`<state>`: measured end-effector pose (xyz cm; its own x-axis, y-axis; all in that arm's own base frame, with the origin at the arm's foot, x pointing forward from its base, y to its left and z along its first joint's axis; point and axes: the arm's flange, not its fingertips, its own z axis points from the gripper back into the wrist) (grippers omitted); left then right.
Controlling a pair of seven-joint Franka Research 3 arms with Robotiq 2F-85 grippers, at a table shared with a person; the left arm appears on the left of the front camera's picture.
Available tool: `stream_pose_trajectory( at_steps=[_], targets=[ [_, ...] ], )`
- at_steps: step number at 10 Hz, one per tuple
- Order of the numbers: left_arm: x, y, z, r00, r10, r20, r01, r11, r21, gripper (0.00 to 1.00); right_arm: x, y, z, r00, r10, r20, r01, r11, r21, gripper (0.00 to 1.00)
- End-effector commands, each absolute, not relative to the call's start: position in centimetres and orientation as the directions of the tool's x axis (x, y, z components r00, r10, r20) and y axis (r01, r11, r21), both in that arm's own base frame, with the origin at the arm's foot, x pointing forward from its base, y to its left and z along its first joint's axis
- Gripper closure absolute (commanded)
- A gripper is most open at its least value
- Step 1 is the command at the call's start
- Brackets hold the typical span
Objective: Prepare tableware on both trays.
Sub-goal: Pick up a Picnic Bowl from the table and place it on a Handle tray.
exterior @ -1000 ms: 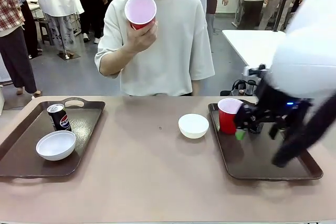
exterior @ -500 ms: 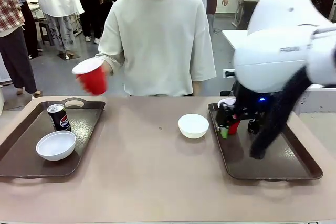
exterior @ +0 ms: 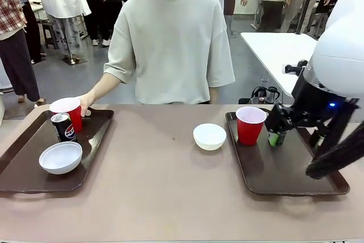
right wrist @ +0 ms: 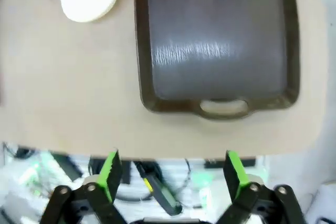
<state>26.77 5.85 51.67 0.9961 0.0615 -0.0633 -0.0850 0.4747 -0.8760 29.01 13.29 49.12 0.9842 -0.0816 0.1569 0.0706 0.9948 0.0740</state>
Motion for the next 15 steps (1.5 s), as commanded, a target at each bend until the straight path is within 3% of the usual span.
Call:
stream_pose_trajectory(
  at_steps=[1, 3, 5, 6, 7, 15],
  targets=[
    [26.8, 5.9, 51.6, 0.997, 0.058, -0.045, -0.067, 0.459, -0.886, 0.0, 33.1, 17.8, 45.4, 0.907, -0.32, 0.274, 0.295, 0.947, 0.131, 0.0],
    [26.8, 5.9, 51.6, 0.997, 0.058, -0.045, -0.067, 0.459, -0.886, 0.0, 37.1, 22.0, 42.8, 0.828, -0.448, 0.337, 0.403, 0.894, 0.197, 0.0],
    [26.8, 5.9, 51.6, 0.997, 0.058, -0.045, -0.067, 0.459, -0.886, 0.0, 39.4, 24.1, 40.5, 0.822, -0.48, 0.306, 0.432, 0.877, 0.212, 0.0],
    [26.8, 5.9, 51.6, 0.997, 0.058, -0.045, -0.067, 0.459, -0.886, 0.0, 39.6, 23.7, 40.8, 0.826, -0.47, 0.31, 0.426, 0.882, 0.201, 0.0],
    [26.8, 5.9, 51.6, 0.997, 0.058, -0.045, -0.067, 0.459, -0.886, 0.0, 37.0, 22.9, 41.3, 0.833, -0.466, 0.297, 0.404, 0.88, 0.248, 0.0],
    [26.8, 5.9, 51.6, 0.997, 0.058, -0.045, -0.067, 0.459, -0.886, 0.0, 42.2, 26.8, 39.9, 0.864, -0.456, 0.212, 0.437, 0.89, 0.132, 0.0]
  ],
)
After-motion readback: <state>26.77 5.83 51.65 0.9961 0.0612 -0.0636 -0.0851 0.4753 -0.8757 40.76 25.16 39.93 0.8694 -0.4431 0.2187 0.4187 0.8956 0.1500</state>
